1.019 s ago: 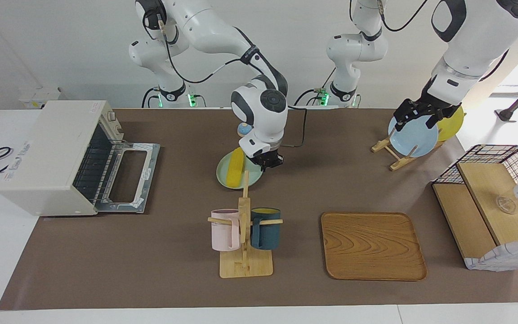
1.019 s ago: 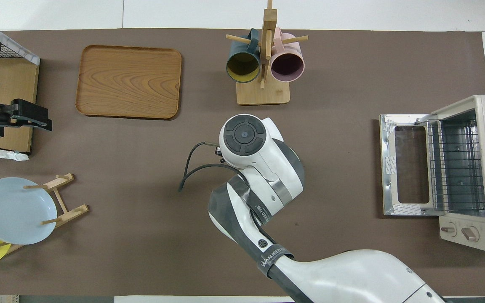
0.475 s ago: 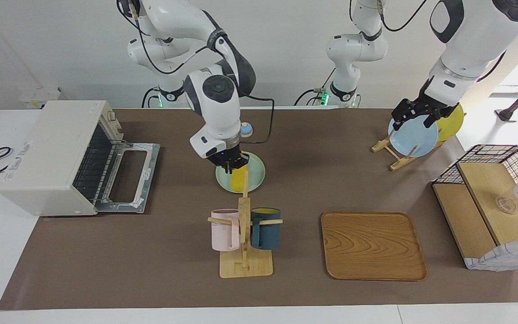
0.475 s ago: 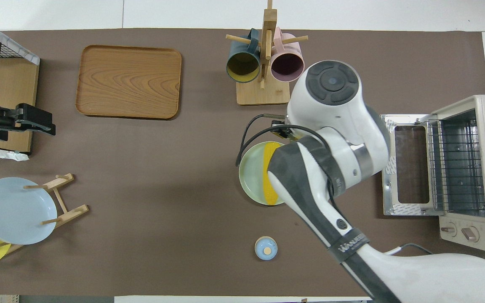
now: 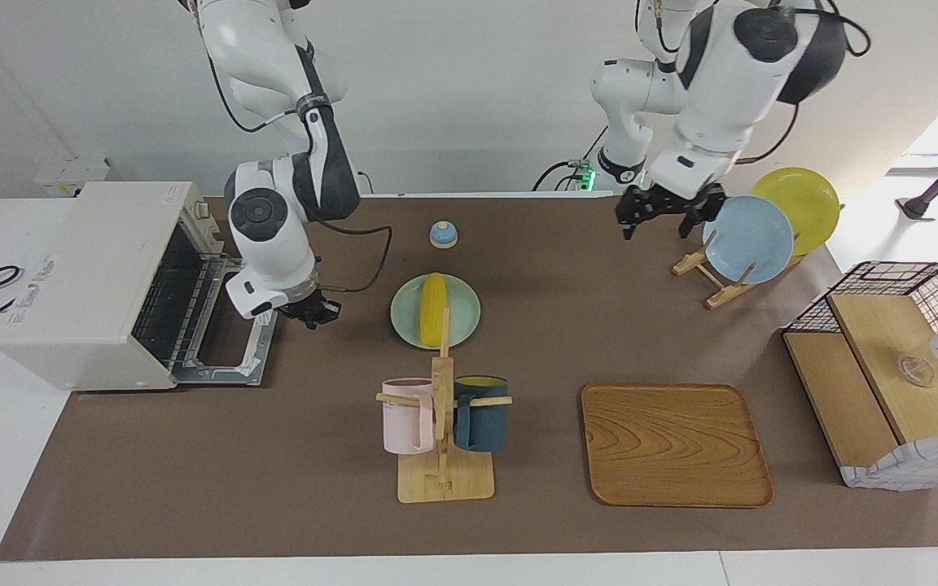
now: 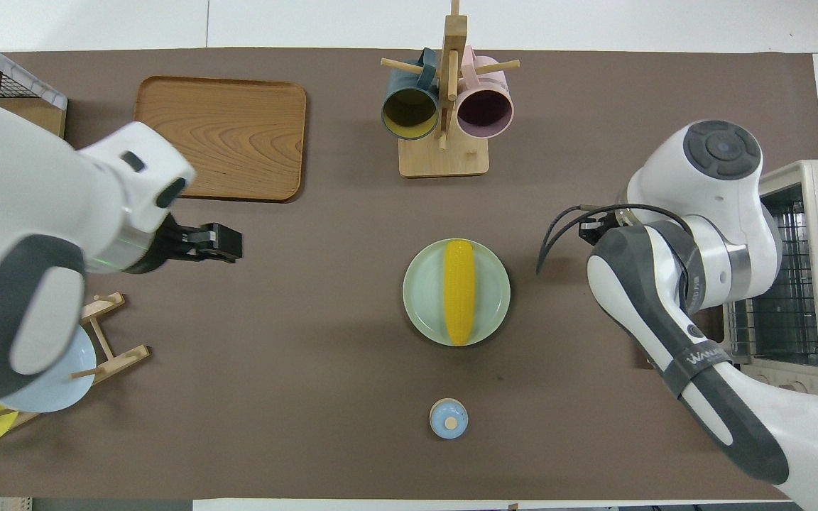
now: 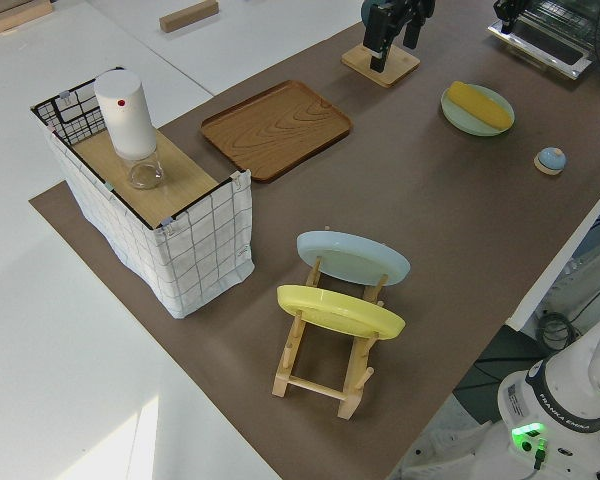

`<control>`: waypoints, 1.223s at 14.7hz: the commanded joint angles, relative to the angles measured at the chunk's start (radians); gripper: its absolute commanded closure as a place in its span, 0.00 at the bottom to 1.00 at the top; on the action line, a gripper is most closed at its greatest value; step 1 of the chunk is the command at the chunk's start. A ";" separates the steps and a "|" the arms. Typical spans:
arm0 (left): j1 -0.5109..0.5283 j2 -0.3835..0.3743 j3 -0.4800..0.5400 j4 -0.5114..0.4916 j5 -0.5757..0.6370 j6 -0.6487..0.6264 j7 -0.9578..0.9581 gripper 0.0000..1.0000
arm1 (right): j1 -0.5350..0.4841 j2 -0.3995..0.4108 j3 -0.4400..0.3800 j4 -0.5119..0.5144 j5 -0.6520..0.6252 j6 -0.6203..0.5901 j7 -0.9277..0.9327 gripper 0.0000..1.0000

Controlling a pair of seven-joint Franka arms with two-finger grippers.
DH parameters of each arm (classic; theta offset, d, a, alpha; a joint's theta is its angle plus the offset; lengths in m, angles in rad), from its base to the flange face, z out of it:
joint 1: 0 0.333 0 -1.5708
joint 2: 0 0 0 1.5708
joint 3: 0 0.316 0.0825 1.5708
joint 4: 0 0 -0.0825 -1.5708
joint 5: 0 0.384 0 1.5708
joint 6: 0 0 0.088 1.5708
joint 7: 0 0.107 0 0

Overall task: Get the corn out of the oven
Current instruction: 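Grasp the yellow corn with the left gripper while the right gripper withdraws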

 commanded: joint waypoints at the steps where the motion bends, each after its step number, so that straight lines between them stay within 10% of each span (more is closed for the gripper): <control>1: -0.152 0.012 0.016 -0.083 -0.014 0.130 -0.159 0.00 | -0.041 -0.068 0.013 -0.137 -0.011 0.081 -0.059 1.00; 11: -0.398 0.477 0.018 0.158 -0.040 0.464 -0.357 0.00 | -0.070 -0.030 0.013 -0.153 -0.110 0.127 -0.064 1.00; 18: -0.433 0.540 0.018 0.128 -0.036 0.583 -0.345 0.00 | -0.102 -0.030 0.013 -0.156 -0.111 0.129 -0.095 1.00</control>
